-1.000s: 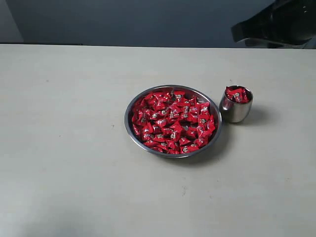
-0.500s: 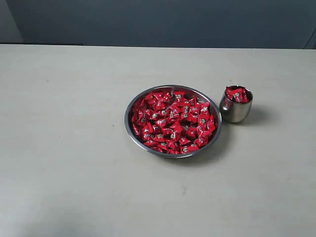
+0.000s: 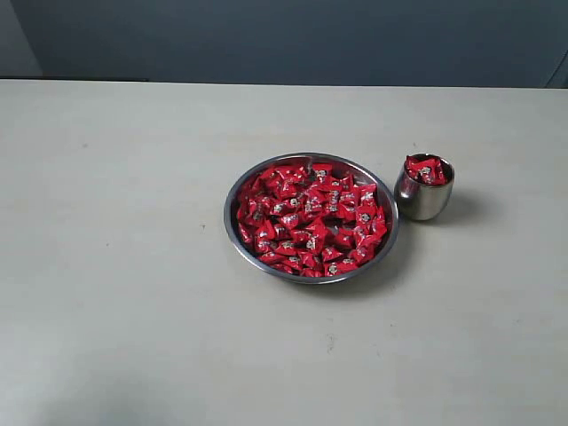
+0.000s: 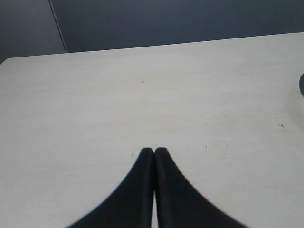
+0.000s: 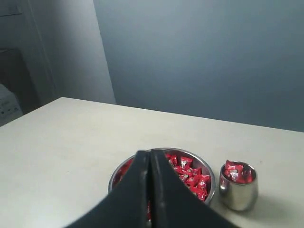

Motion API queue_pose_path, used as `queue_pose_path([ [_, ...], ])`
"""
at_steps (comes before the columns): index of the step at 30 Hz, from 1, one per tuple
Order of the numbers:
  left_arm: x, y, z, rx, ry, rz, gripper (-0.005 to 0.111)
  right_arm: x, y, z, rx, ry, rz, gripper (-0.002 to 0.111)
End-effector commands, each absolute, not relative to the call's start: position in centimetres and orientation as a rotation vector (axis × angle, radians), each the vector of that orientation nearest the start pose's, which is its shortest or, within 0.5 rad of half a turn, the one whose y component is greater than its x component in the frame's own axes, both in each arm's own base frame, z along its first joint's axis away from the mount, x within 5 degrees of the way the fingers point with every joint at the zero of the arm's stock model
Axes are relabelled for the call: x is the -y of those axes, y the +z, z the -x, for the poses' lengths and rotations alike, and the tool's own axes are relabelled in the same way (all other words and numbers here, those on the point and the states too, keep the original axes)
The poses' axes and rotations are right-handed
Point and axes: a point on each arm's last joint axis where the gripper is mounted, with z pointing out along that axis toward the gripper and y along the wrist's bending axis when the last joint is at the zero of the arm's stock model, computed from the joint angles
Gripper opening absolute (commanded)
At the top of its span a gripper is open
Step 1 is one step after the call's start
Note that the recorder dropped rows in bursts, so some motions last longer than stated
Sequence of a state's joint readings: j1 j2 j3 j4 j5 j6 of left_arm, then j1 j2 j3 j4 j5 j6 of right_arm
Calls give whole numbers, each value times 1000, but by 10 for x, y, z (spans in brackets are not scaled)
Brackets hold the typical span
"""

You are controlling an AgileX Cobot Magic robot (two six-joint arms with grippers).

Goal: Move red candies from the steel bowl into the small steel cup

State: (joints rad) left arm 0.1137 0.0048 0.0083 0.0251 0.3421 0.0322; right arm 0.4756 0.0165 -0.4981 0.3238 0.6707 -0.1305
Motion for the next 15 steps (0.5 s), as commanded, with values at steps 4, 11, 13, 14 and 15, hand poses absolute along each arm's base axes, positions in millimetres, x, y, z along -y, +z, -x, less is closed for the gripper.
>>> queue_pose_path([
  [4, -7, 183, -53, -1822, 124, 55, 0, -15, 311, -1, -1600, 521, 455, -1],
  [11, -7, 183, -53, -1822, 124, 55, 0, -19, 284, -20, -1585, 462, 430, -1],
  [13, -7, 183, -53, -1822, 124, 55, 0, -21, 275, -26, -1572, 459, 414, -1],
  [14, -7, 183, -53, -1822, 124, 55, 0, -22, 272, -28, -1562, 458, 406, -1],
  [15, -7, 183, -53, -1822, 124, 55, 0, -23, 265, -31, -1562, 456, 400, -1],
])
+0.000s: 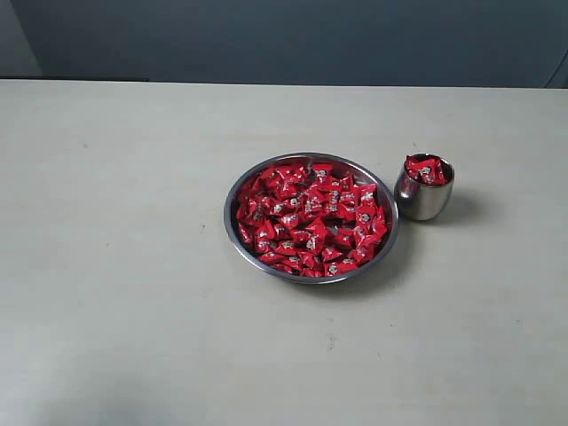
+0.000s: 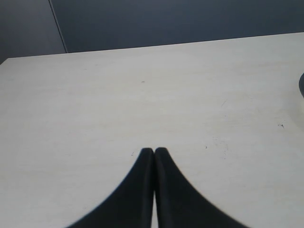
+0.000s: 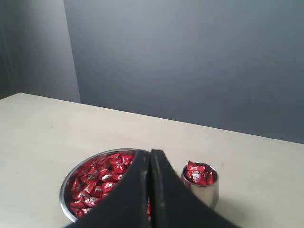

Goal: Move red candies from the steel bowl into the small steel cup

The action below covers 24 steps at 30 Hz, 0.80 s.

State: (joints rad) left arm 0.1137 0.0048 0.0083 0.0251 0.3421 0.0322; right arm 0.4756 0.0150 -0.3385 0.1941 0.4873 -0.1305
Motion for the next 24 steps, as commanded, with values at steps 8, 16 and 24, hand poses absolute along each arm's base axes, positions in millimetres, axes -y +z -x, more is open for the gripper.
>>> queue_pose_path([
  [8, -7, 183, -53, -1822, 124, 55, 0, -27, 232, -41, -1619, 440, 401, -1],
  [16, -7, 183, -53, -1822, 124, 55, 0, -28, 219, -43, -1645, 437, 402, -1],
  [24, -7, 183, -53, -1822, 124, 55, 0, -28, 207, -44, -1690, 432, 413, -1],
])
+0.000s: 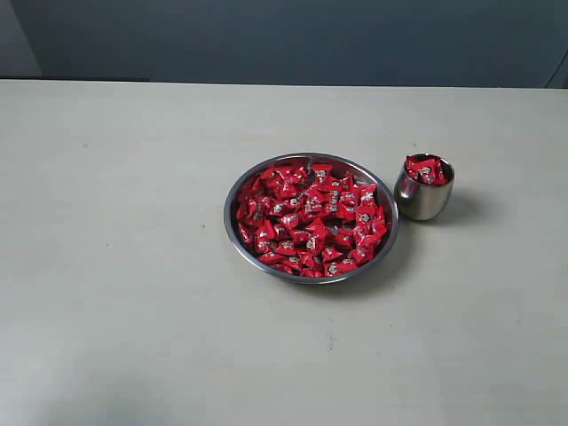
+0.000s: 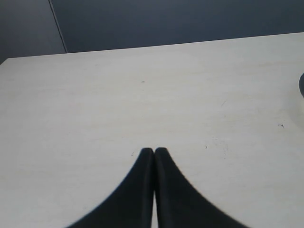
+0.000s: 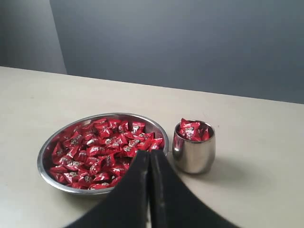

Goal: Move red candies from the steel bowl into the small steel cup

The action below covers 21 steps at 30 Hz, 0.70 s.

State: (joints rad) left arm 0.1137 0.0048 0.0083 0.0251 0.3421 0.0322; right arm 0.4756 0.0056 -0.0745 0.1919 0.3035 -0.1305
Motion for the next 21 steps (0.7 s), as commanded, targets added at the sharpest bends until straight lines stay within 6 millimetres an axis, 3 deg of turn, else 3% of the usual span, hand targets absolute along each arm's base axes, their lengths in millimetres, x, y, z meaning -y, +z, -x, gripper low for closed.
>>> queue_pose_path([
  [1, -7, 183, -53, -1822, 124, 55, 0, -28, 207, -44, -1691, 432, 414, -1],
  [21, -7, 183, -53, -1822, 124, 55, 0, -29, 200, -43, -1749, 426, 438, -1],
])
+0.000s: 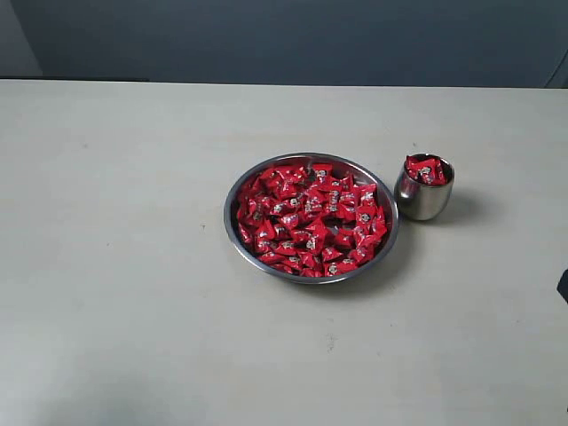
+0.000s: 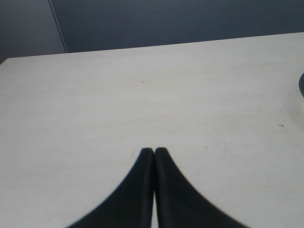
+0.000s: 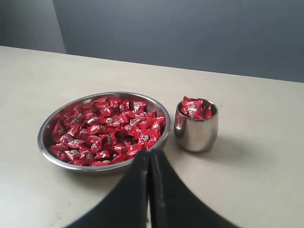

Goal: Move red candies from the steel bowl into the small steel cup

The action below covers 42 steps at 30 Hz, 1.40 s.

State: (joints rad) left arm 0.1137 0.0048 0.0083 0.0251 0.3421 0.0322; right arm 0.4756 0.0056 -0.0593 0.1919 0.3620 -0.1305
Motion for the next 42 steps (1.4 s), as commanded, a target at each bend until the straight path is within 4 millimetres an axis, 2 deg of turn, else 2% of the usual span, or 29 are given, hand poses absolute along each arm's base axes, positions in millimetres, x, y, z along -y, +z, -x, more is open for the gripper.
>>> queue_pose_path([
  [1, -7, 183, -53, -1822, 124, 55, 0, -29, 200, -43, -1749, 426, 438, -1],
  [27, -7, 183, -53, -1822, 124, 55, 0, -29, 200, -43, -1752, 426, 439, -1],
  [33, -7, 183, -53, -1822, 124, 55, 0, -29, 185, -46, -1766, 419, 434, -1],
  [42, -7, 183, -53, -1822, 124, 55, 0, -29, 186, -46, -1750, 420, 428, -1],
])
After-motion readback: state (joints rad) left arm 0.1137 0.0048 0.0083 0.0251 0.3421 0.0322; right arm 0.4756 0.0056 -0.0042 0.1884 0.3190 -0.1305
